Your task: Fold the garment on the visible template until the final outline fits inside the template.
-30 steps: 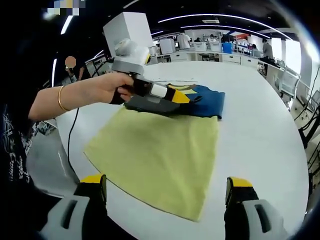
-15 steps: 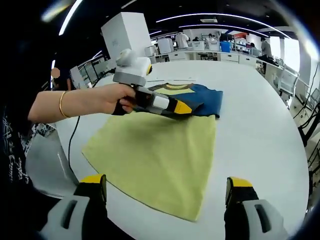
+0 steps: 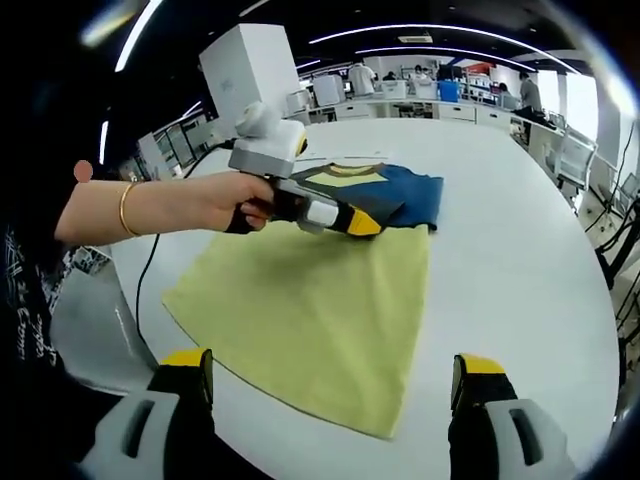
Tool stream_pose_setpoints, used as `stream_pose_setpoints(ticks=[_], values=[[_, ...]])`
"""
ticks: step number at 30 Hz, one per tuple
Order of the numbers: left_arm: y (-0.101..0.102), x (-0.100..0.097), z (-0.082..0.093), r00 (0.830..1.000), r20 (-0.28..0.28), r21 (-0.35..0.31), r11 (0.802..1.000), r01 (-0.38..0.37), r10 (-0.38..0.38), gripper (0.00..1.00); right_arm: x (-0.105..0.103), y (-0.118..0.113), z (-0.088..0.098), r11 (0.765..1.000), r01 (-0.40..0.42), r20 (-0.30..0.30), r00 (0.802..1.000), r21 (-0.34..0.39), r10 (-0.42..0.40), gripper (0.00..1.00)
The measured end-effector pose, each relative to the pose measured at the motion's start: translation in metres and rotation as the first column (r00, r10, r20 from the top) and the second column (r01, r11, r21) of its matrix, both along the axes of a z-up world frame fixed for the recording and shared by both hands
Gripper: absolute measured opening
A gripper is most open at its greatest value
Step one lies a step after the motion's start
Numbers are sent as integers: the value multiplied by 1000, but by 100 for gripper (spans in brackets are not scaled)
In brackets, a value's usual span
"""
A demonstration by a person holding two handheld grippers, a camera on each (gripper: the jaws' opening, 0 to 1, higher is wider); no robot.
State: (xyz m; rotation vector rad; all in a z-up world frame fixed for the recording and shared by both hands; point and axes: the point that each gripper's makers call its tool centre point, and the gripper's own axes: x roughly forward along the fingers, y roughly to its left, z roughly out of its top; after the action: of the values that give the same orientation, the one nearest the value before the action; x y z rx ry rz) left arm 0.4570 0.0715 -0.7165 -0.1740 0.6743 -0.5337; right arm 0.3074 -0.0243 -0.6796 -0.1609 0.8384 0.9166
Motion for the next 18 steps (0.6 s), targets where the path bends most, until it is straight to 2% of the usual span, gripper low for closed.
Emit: stream_pose_setpoints(ticks=[3, 5, 10, 14, 18], values=[[4, -1, 5, 1000, 20, 12, 1000, -1, 1, 11, 2, 0, 1, 1000, 7, 4, 1000, 3, -7, 99], [8, -1, 12, 999, 53, 1, 1000, -11, 11, 16, 3, 2, 2, 1000, 6, 7, 1000, 5, -6, 99], [19, -3, 21, 995, 97, 43, 999, -25, 21, 35, 6, 6, 2, 1000, -9, 12, 1000, 4, 9, 99], [28, -8, 26, 992, 123, 77, 997, -30, 20, 46, 10, 11, 3, 1000, -20, 17, 1000, 6, 20, 99], [37, -11, 33, 990, 134, 82, 996, -44, 33, 61, 13, 14, 5, 1000, -28, 23, 999, 11, 28, 99]])
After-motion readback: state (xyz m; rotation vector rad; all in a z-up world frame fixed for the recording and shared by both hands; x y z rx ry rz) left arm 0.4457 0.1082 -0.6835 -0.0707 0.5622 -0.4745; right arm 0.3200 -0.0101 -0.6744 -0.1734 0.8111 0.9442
